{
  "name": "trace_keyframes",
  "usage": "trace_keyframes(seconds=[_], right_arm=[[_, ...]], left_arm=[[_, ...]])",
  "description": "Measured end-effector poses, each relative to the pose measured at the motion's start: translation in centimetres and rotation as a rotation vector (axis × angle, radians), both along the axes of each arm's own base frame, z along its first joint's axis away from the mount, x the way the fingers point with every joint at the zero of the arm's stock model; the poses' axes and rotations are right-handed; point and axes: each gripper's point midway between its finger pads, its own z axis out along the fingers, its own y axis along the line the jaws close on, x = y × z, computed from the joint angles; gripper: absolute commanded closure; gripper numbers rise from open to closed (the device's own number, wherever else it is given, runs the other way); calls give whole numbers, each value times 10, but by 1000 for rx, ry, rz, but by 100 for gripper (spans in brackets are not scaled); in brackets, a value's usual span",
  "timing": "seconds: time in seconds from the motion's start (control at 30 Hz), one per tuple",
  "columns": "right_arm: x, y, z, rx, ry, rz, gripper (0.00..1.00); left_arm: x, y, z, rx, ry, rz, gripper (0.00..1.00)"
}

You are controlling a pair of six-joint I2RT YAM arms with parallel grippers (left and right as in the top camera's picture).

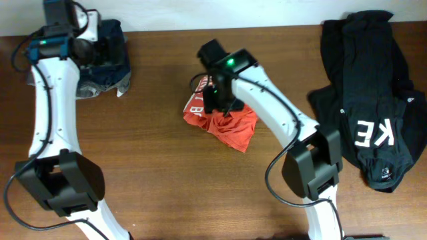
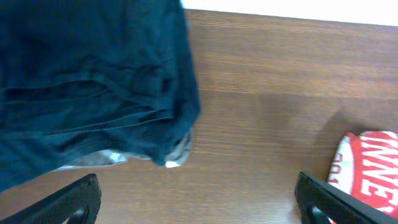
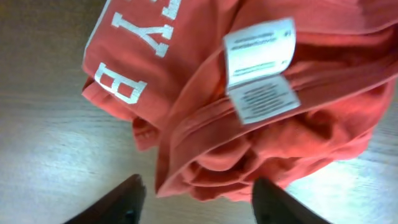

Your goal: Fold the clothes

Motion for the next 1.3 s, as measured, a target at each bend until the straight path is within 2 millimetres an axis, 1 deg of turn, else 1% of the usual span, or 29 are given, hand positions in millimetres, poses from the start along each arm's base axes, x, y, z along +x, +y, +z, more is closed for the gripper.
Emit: trace_keyframes(seconds=[0.07,0.13,0.2,0.3,0.43,0.5,0.63,0.73,0.87,0.9,1.03,1.13,1.2,1.27,1.3], right_arm=[[2,3,-5,-6,-17,-24,52],[3,2,-12,-16,-21,-48,54],[4,1,-18,-21,-27,-67,57],[2,-1,-26,-32,-18,-84,58],[3,-2,-29,-33,-19,-95,62],[4,-1,-29,-28,-25,-99,68],[5,-1,-29,-28,-29,-104,96],[-1,-5,-30,-45,-6,-104,96],[-19,-16,-33,-97,66,-102,96],[-28,-22,-33,-123,102,-101,96],[-48,-39,-32,-186,187,-110,96],[-58,-51,-30,-226,233,-129,94],[-60,-59,-29,-248,244,-144,88],[-61,-66,-28,-269,254,-153,77],[-62,-69,-28,-280,262,-154,74]], left_arm=[[-1,9,0,2,0,18,1],[-2,14,0,5,0,30,1],[-2,16,0,5,1,32,1],[-2,15,0,5,1,31,1],[-2,15,0,5,1,30,1],[-2,15,0,5,1,30,1],[-2,15,0,5,1,30,1],[-2,15,0,5,1,30,1],[-2,14,-1,5,4,30,1],[-2,14,-1,5,5,30,1],[-3,14,-1,4,6,30,1],[-3,14,-1,4,7,30,1],[-3,14,-1,6,7,28,1],[-3,14,-1,10,7,22,1],[-3,14,-1,13,7,20,1]])
